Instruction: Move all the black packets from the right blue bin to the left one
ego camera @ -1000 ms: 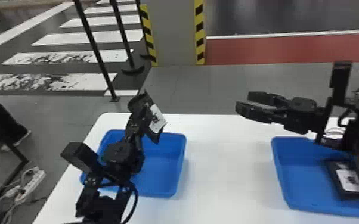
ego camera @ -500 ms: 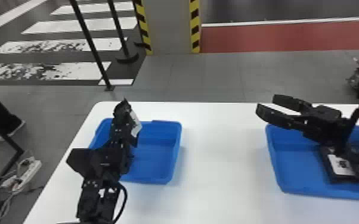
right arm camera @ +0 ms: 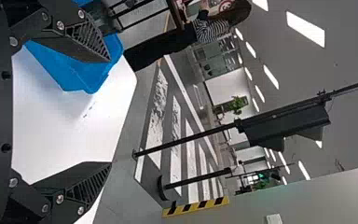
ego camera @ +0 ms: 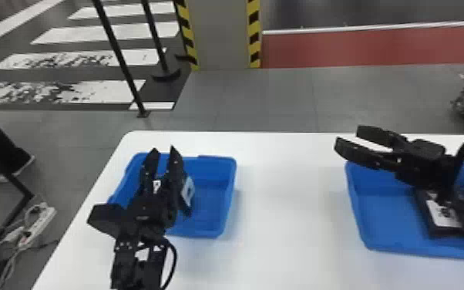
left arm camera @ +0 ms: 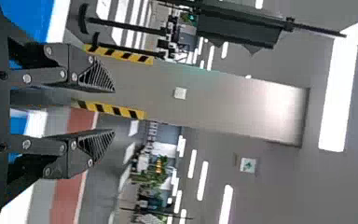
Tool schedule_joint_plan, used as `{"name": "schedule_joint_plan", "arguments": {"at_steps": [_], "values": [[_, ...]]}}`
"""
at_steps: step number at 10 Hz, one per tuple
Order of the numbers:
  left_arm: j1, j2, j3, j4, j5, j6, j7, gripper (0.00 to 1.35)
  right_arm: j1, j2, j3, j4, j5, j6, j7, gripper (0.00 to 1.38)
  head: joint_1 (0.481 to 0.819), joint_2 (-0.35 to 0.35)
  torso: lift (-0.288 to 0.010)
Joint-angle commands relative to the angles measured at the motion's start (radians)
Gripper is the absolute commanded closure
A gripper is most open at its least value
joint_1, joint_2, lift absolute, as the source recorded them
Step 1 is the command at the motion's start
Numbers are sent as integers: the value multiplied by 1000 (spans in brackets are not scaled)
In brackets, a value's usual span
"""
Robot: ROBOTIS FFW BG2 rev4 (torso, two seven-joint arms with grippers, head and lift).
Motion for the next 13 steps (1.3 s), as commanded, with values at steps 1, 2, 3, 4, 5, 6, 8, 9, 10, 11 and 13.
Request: {"name": "schedule_joint_plan", "arguments": {"at_steps": [1, 2, 3, 4, 5, 6, 8, 9, 10, 11, 13], "values": [[-16, -3, -46, 5, 65, -116, -22, 415, 4, -1, 0, 11, 11, 0, -8, 262, 695, 158, -110], [-23, -3, -95, 5, 132, -155, -46, 510, 19, -6, -2, -11, 45, 0, -31, 262, 695, 153, -110], [-33, 0, -125, 5, 160, -201, -62, 527, 63, -9, -11, -70, 80, 0, -74, 262, 695, 130, -110], [-33, -3, -128, 5, 166, -241, -68, 476, 153, -7, -41, -161, 85, 0, -151, 262, 695, 104, -110], [-28, -3, -124, 5, 175, -255, -74, 343, 269, 0, -86, -252, 80, 0, -250, 262, 695, 79, -110], [-16, -3, -121, 5, 174, -278, -75, 186, 372, 13, -133, -296, 51, -15, -336, 260, 695, 64, -110], [11, -3, -124, 3, 171, -305, -75, 107, 468, 26, -209, -318, 43, -13, -410, 268, 695, 4, -110], [14, 0, -130, 3, 171, -305, -75, 107, 473, 26, -235, -320, 66, 19, -441, 268, 695, -25, -110], [11, 2, -136, 0, 172, -305, -77, 107, 473, 26, -252, -320, 71, 46, -487, 268, 695, -60, -110], [9, 3, -139, 0, 172, -297, -83, 107, 460, 23, -262, -320, 74, 76, -520, 268, 695, -80, -110], [21, 5, -139, -34, 171, -241, -92, 107, 396, -3, -268, -284, 89, 137, -530, 268, 695, -132, -110]]}}
